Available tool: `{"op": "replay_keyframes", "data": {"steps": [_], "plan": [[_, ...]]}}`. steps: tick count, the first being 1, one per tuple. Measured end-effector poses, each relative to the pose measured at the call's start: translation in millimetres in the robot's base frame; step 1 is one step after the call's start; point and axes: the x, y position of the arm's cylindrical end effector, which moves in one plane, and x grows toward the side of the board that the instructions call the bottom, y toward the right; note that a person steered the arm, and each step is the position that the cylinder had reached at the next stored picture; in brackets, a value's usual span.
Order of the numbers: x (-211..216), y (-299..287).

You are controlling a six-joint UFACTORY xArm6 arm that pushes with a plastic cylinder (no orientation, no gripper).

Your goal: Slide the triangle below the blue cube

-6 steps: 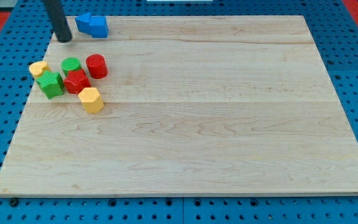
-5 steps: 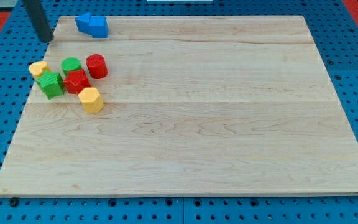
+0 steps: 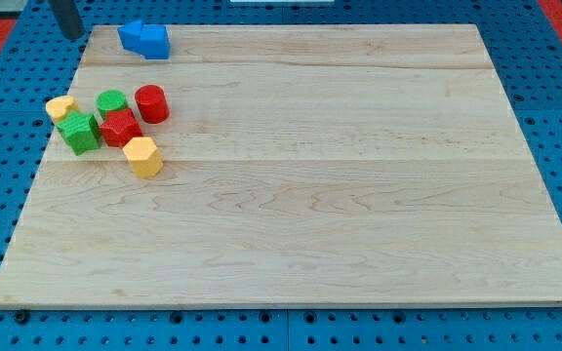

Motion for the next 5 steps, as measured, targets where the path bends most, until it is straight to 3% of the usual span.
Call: {"op": "replay_keyframes", "data": {"steps": [1, 3, 4, 5], "plan": [[-0.2, 7.4], [27.7, 147.9], [18.8, 138.9], [48.6, 146.1]]}}
